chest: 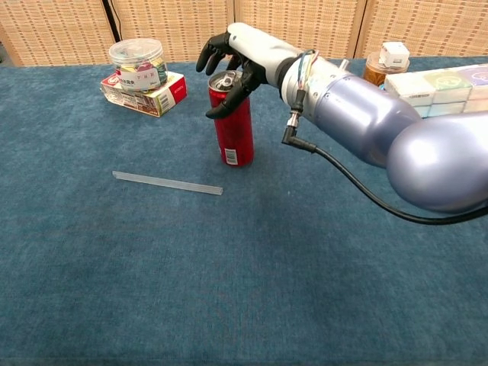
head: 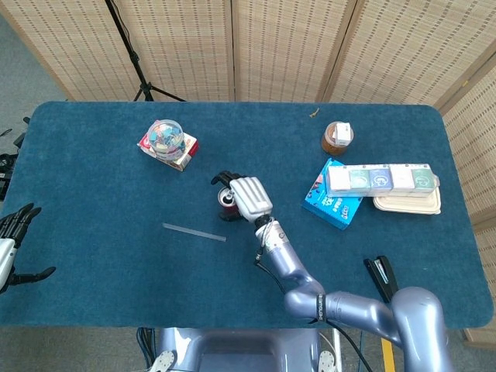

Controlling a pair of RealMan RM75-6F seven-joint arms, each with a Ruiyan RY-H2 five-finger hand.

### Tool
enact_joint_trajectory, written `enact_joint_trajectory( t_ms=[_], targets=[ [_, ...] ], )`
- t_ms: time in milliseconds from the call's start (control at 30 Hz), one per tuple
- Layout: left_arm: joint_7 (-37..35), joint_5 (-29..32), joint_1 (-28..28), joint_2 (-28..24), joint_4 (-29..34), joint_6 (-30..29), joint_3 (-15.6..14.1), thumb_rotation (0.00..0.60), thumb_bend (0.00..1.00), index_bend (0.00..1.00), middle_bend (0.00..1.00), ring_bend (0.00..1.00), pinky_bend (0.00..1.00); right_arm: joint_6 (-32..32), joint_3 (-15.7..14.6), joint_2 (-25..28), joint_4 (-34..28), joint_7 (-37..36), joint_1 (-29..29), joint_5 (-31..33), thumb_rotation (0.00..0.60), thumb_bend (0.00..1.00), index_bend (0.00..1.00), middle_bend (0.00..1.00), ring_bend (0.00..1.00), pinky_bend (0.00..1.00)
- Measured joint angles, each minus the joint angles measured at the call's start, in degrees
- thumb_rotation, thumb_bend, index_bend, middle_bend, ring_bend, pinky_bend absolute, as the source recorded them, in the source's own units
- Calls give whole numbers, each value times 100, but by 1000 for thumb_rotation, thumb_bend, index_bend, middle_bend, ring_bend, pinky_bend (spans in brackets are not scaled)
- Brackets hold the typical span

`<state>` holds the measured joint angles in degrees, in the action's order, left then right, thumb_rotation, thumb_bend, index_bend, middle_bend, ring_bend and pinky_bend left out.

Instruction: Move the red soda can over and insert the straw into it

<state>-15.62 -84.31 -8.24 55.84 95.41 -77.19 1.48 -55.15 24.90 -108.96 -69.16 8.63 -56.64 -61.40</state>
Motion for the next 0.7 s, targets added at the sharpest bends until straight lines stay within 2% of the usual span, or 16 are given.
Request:
enact_joint_trajectory(
  t_ms=[367, 533, 700],
  targets=[
    [9, -19, -15, 1, -16, 19, -14, 600, 0, 0, 0, 0, 0, -117, 49, 458, -770, 80, 86, -58, 600, 378, 253, 207, 304, 393],
    [46, -37, -24, 5, 6, 35, -29, 600, 0, 0, 0, 0, 0, -185, 17, 987, -1558, 164, 249, -133, 600, 341, 219, 134, 237, 325],
    [182, -55, -33, 28, 44, 50, -50, 600, 0, 0, 0, 0, 0, -319, -137, 1647, -2398, 221, 557, -270, 600, 334, 221, 121, 226, 320]
  ],
)
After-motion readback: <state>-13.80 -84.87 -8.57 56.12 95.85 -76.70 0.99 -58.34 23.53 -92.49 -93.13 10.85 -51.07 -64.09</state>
